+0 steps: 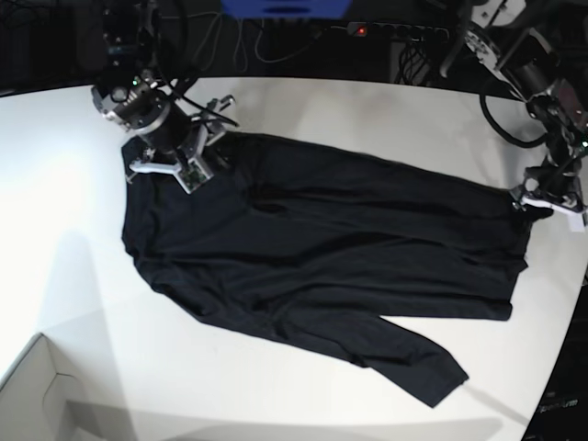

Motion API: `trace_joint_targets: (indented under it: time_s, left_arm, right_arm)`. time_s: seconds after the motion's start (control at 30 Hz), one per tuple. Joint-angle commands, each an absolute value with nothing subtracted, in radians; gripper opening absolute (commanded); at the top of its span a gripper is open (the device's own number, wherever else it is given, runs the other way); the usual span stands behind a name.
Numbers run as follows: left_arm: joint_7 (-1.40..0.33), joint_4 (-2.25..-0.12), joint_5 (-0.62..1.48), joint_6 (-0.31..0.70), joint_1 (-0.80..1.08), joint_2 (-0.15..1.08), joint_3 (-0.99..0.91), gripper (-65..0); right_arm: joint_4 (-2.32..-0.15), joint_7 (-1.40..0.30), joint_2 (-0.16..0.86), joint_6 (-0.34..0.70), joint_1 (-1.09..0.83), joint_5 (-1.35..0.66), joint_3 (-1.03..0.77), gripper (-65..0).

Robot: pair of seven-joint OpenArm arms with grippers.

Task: Layout the t-shirt on the table in an organized manner, then fold the t-shirt properly
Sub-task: 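Hold the shirt edges with both grippers and lift them together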

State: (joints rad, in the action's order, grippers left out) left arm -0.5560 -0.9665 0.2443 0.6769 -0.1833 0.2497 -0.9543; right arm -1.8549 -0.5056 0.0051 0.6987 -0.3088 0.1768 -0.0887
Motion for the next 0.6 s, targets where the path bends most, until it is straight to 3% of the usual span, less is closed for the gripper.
trace_joint_targets:
  time_s: [0.0, 0.13, 0.57]
  left_arm:
    - [-0.535, -0.967, 0.263, 0.682, -0.214, 0.272, -0.957, -23.1]
    - [-0.535, -0.931, 0.257, 0.682, -0.231, 0.272, -0.957, -23.1]
    - [-0.452, -0.823, 0.259, 0.682, -0.232, 0.275, -0.955, -23.5]
  right_arm:
    - [-1.885, -0.483, 0.007, 0.698, -0.314, 0.159, -0.088, -29.0]
    - [-1.91, -0.483, 0.01, 0.698, -0.337, 0.159, -0.088, -24.2]
    - [-1.914, -0.483, 0.012, 0.698, -0.394, 0.16, -0.177, -24.0]
